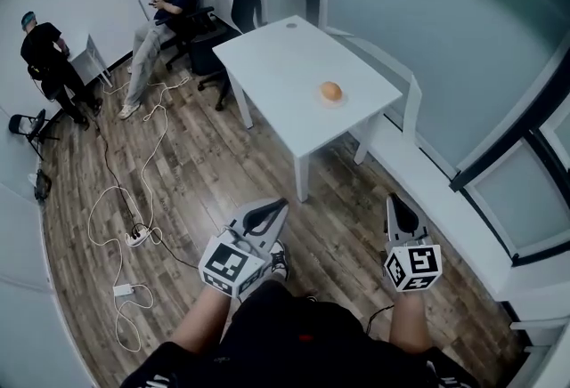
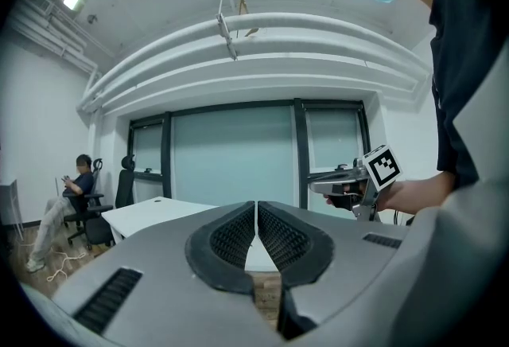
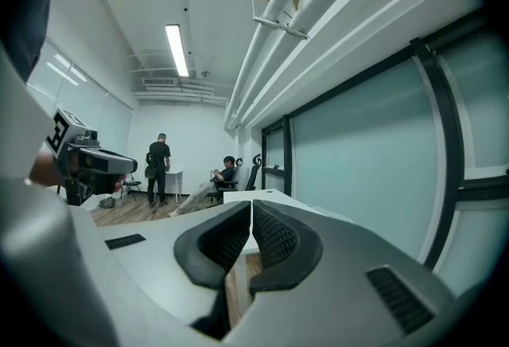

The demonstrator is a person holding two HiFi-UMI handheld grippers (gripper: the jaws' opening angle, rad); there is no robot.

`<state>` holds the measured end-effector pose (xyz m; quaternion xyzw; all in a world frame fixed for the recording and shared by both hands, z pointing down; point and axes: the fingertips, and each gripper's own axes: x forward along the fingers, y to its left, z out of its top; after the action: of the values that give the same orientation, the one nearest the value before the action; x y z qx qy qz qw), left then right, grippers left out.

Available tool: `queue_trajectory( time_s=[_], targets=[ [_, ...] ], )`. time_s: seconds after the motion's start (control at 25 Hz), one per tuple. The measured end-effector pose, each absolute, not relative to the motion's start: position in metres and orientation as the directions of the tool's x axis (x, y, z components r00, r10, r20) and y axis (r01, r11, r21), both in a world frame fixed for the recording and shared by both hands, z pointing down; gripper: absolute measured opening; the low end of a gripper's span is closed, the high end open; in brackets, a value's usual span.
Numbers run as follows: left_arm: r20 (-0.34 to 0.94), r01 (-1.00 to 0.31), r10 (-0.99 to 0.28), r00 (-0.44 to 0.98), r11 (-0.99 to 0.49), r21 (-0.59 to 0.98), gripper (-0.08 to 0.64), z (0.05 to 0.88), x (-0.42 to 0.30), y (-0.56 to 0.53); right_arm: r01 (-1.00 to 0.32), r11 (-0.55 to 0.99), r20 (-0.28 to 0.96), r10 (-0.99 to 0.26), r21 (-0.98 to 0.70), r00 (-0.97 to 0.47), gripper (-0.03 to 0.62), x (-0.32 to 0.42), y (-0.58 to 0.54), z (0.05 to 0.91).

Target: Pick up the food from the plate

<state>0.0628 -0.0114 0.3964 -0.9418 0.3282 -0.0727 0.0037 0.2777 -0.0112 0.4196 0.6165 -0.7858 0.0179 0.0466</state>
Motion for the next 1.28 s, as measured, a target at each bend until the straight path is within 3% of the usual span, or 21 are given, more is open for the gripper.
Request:
queue_trajectory(
  time_s=[0.76, 1.28],
  targets=[
    [0.074, -0.571, -0.570, 0.818, -0.821, -0.001, 0.029, 0.393, 0.012, -0.257, -0.964, 0.226, 0.154, -0.967, 0.141, -0.204, 0.026, 0.216, -0.231, 0.401],
    [0.096, -0.578, -0.573, 0.814, -0.815, 0.046, 0.029, 0.419, -0.017, -0.352, -0.945, 0.288, 0.235, -0.940, 0.157, -0.247, 0.026, 0.180, -0.342, 0.426]
  ],
)
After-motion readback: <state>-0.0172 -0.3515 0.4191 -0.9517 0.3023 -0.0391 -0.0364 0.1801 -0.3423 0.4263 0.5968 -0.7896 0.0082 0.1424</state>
